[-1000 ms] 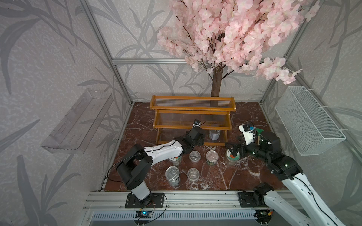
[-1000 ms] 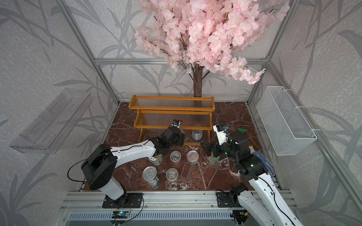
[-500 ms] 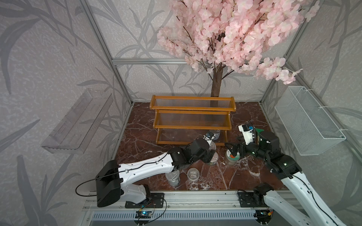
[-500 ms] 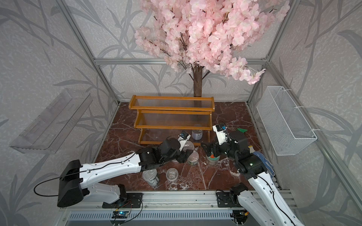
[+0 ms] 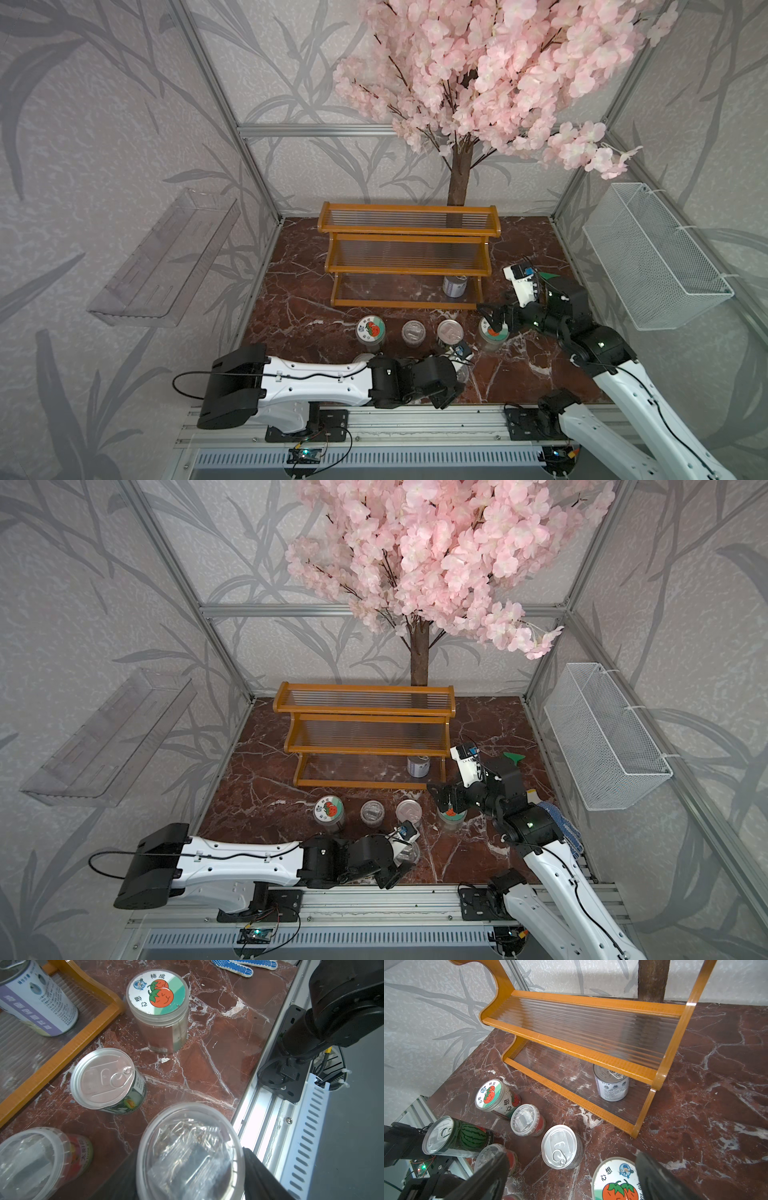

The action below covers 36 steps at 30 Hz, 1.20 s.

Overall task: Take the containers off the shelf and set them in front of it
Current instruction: Place the container at the center of the board.

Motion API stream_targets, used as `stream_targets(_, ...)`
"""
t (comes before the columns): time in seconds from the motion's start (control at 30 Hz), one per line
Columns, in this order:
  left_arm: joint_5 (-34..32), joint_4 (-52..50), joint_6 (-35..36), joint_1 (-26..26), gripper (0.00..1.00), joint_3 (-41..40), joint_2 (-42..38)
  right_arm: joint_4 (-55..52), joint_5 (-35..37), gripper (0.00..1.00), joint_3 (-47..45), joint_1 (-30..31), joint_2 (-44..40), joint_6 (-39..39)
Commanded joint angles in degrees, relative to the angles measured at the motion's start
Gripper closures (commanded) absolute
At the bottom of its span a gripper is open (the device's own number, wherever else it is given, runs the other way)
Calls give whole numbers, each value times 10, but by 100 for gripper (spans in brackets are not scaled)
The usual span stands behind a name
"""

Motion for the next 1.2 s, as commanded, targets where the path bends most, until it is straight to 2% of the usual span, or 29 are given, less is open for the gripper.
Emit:
stream_targets(0.0,-20,39,5,-4,31,-9,26,-10,1,1,14,-4,-3,-9)
stream_targets(0.2,-47,51,3,-3,30,-11,71,-9,-3,1,11,-5,-6,-4)
stream_targets(0.7,7,82,-24,11,25,-39,91,-11,-3,1,11,-7,-7,-3)
stream_targets(1.0,-6,70,-18,16,9,-43,76,-5,-9,1,14,-6,-1,2)
stream_targets(1.17,-23,18,-13,22,3,-16,41,-15,-8,1,14,-7,0,4)
